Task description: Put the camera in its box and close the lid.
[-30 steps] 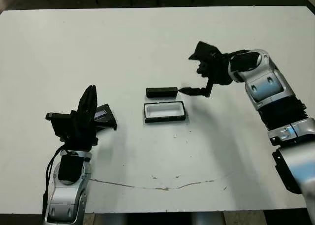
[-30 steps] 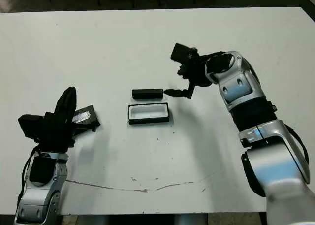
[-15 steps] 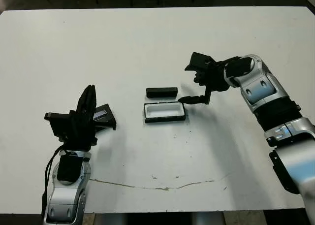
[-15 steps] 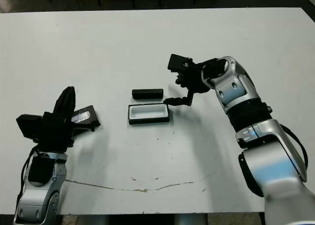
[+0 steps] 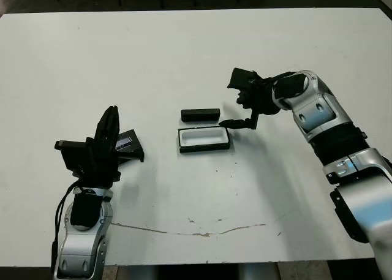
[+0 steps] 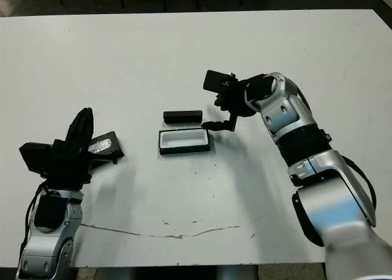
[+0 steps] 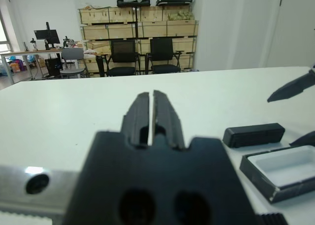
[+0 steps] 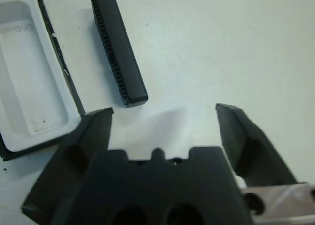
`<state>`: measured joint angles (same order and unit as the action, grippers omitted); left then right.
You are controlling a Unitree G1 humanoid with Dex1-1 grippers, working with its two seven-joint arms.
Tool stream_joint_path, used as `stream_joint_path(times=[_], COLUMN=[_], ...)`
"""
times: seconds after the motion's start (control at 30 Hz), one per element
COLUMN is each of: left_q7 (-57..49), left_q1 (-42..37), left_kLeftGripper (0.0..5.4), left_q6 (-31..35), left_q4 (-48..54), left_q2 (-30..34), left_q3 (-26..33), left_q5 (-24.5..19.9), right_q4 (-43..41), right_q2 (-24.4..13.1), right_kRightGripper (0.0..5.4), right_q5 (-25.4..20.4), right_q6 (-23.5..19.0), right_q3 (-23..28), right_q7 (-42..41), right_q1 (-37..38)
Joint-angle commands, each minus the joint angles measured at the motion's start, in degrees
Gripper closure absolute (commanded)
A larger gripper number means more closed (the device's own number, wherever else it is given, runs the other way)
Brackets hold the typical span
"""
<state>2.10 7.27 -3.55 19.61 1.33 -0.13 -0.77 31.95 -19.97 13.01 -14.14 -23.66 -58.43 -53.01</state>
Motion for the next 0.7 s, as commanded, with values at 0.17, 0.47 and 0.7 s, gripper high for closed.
stream_joint_path(times=[0.17, 0.47, 0.7], left_q7=[0.0, -0.38, -0.47], left_q1=[1.3, 1.48, 1.68], left_kLeftGripper=[5.4, 5.4, 5.4], left_q6=[0.42, 0.36, 0.51], left_q4=[-0.21, -0.09, 0.16], left_q2=[0.2, -0.15, -0.48], left_q3=[-0.02, -0.26, -0.31], left_q5=[0.16, 0.36, 0.43], right_q4=[-0.44, -0.01, 0.72], right_q2=[2.27, 4.16, 5.02], right_kRightGripper=[2.08, 3.69, 4.94], right_q5=[0.74, 1.15, 1.23], right_q6=[1.32, 1.69, 2.16], right_q3=[-1.33, -2.18, -2.86], right_q7=[2.57, 3.84, 3.5], right_q1=[3.34, 4.61, 4.49])
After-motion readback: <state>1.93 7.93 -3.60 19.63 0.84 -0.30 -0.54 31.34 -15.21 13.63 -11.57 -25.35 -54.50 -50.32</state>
